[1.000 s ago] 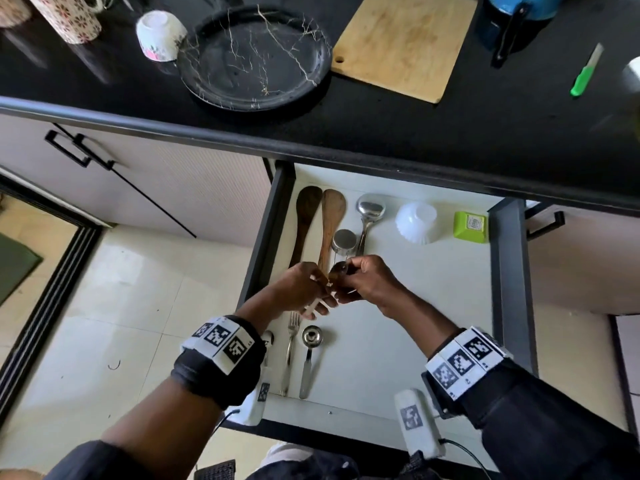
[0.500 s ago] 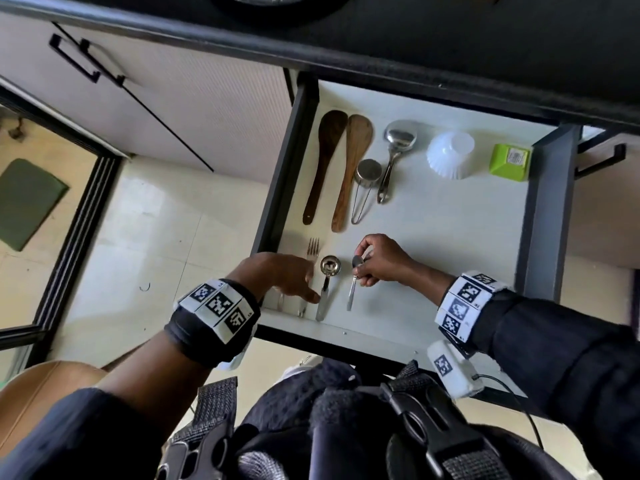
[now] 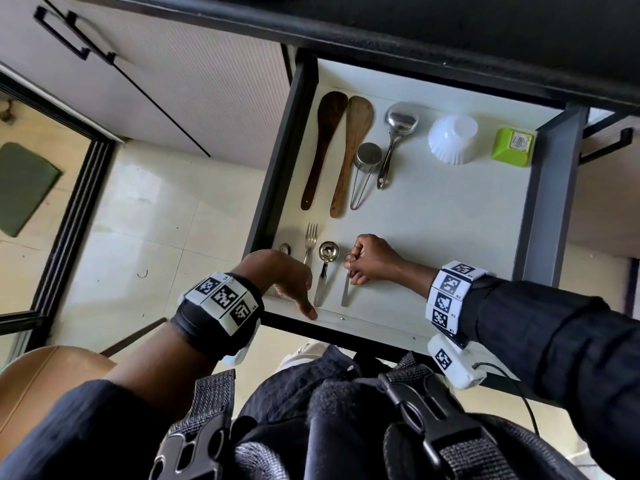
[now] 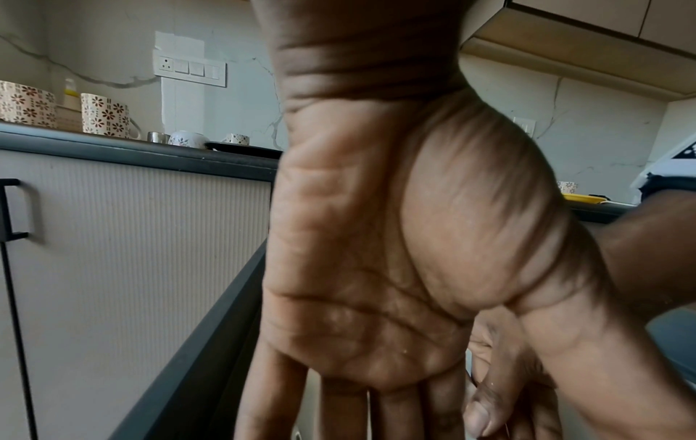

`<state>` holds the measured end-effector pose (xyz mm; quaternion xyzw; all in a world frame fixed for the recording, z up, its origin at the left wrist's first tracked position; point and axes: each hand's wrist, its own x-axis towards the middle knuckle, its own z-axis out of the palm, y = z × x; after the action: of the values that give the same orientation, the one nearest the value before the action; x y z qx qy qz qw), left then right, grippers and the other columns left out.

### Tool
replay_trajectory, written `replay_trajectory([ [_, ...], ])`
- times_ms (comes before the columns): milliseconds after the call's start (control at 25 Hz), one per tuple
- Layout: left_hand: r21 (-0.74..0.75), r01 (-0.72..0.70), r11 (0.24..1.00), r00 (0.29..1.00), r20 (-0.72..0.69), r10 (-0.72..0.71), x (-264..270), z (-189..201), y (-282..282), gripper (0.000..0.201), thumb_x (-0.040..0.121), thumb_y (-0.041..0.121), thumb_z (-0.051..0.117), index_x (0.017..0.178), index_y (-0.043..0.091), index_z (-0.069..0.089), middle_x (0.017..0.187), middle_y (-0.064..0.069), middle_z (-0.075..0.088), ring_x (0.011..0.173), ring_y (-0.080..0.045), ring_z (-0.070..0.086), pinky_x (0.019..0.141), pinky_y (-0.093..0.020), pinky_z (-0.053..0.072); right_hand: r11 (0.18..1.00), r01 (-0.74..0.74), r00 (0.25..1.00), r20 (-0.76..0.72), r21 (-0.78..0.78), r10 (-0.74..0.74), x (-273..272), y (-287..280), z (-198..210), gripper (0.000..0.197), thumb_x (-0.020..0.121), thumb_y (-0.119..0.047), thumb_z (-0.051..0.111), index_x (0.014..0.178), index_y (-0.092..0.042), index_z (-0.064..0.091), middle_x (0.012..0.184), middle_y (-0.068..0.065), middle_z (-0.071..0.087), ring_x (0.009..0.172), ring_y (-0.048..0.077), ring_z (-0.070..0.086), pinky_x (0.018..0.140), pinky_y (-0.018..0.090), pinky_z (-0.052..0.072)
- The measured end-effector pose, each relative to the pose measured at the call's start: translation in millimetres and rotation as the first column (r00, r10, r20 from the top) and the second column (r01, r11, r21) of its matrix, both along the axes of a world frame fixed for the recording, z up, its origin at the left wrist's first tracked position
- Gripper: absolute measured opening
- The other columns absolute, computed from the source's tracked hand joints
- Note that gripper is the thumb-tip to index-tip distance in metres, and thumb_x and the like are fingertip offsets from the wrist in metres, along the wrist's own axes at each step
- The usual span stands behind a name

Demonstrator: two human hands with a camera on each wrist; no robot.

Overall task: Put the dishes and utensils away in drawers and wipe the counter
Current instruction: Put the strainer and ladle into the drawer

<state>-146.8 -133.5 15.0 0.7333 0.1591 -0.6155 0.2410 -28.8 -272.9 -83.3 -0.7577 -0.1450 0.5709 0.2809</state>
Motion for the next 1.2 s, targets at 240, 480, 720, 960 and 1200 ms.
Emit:
replay_trajectory([
  [240, -0.043, 0.002, 0.999, 0.999, -0.052, -0.005, 4.6, 4.2, -1.9, 0.072, 0.085, 0.047, 0.07, 0.143, 0.014, 0.044, 0.141, -0.003, 0.052, 0.118, -0.025, 0.059, 0.047, -0.023, 0.035, 0.995, 0.021, 0.992, -0.121, -0.097, -0.033, 0.2, 0.7, 6.0, 0.025, 0.086, -0.005, 0.072, 0.087, -0.009, 0.047, 0.089, 0.027, 0.07, 0.062, 0.031, 0.069, 0.051, 0.03, 0.058],
  [480, -0.1, -0.03, 0.995, 0.997, -0.08, 0.022, 8.0, 7.7, -2.6, 0.065, 0.087, 0.041, 0.068, 0.143, 0.016, 0.046, 0.142, -0.002, 0.052, 0.121, -0.023, 0.058, 0.051, -0.023, 0.041, 0.995, -0.016, 1.0, 0.012, -0.1, 0.017, -2.0, 5.8, 5.7, 0.027, 0.075, 0.0, 0.078, 0.084, -0.009, 0.055, 0.072, 0.012, 0.069, 0.058, 0.024, 0.061, 0.055, 0.031, 0.054],
  [720, -0.143, -0.118, 0.983, 0.99, -0.099, 0.105, 6.3, 9.2, 5.9, 0.067, 0.082, 0.035, 0.076, 0.141, 0.018, 0.048, 0.14, -0.002, 0.053, 0.12, -0.021, 0.057, 0.084, -0.052, 0.057, 0.99, -0.025, 0.995, 0.088, -0.137, 0.038, 8.1, 6.2, 7.4, 0.022, 0.068, 0.001, 0.08, 0.081, -0.007, 0.062, 0.062, 0.007, 0.069, 0.055, 0.024, 0.067, 0.058, 0.033, 0.061],
  [960, -0.16, -0.125, 0.979, 0.987, -0.116, 0.107, 8.3, 10.0, 4.8, 0.071, 0.082, 0.029, 0.077, 0.143, 0.018, 0.044, 0.143, 0.001, 0.049, 0.125, -0.023, 0.053, 0.087, -0.056, 0.055, 0.989, -0.053, 0.998, 0.008, -0.14, 0.055, 8.6, 3.5, 11.5, 0.022, 0.073, 0.006, 0.077, 0.079, -0.006, 0.059, 0.063, 0.012, 0.066, 0.055, 0.024, 0.062, 0.054, 0.031, 0.057],
  [1200, -0.162, -0.117, 0.98, 0.987, -0.125, 0.097, 9.8, 9.8, 5.5, 0.072, 0.081, 0.029, 0.078, 0.143, 0.017, 0.044, 0.142, -0.002, 0.05, 0.125, -0.024, 0.053, 0.086, -0.055, 0.055, 0.979, -0.148, 0.981, 0.102, -0.137, 0.163, 8.2, 6.3, 11.3, 0.019, 0.073, 0.007, 0.07, 0.081, -0.006, 0.059, 0.053, 0.003, 0.065, 0.049, 0.02, 0.062, 0.055, 0.032, 0.058],
])
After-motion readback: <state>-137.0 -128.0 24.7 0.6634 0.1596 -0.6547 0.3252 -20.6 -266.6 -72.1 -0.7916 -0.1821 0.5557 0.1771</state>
